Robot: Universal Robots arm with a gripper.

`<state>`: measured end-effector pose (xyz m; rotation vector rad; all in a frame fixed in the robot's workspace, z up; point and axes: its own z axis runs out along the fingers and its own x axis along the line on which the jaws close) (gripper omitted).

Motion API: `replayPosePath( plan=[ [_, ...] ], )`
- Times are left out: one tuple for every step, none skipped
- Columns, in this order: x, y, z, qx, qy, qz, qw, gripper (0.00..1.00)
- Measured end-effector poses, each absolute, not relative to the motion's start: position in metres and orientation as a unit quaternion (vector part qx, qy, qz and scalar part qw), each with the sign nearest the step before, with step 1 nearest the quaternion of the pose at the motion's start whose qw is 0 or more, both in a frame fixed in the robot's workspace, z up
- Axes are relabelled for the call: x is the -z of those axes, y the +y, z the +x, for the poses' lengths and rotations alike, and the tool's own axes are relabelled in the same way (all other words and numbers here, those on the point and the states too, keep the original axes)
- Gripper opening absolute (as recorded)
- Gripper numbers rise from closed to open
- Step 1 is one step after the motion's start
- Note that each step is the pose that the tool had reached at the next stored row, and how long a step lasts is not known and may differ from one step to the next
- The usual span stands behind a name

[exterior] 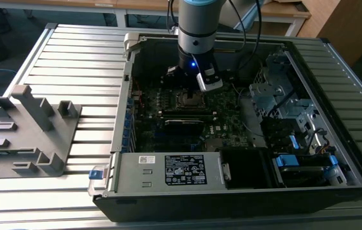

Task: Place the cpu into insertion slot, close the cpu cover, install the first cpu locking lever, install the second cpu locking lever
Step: 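Install the second cpu locking lever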

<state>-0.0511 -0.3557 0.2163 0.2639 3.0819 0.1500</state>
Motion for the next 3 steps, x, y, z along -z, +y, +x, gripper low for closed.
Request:
replayPosePath(
  plan=[
    [-0.2163,-0.3557,-0.0510,-0.048,0.995,0.085,0.022,0.11],
    [-0.2163,-0.3557,-0.0510,-0.048,0.995,0.085,0.022,0.11],
    [-0.2163,-0.3557,-0.0510,-0.048,0.995,0.085,0.022,0.11]
  ],
)
